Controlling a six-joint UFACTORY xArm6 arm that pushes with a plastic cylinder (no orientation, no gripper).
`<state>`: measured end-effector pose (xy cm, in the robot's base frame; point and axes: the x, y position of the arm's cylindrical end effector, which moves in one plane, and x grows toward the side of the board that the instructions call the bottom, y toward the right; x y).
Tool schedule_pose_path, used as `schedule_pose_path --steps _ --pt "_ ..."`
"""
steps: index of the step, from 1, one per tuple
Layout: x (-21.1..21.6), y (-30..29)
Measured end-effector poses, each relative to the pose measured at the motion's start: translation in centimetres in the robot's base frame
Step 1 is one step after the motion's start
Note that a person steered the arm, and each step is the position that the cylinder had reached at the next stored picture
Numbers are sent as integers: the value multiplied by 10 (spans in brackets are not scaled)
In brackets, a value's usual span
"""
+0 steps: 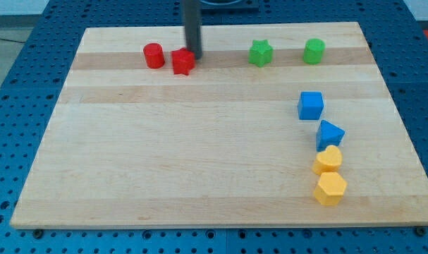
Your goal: Move the red star towards down
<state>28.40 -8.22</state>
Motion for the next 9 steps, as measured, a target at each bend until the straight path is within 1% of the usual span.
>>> schedule_pose_path --steps 1,2,3,4,5,6,7,8,9 --pt "-1 -44" --pt "-33 -46" --pt "-62 -97" --pt "-28 -114" --pt "-2 -54" --pt "28 -25" --pt "8 -24" --pt "35 -10" --pt "107 14"
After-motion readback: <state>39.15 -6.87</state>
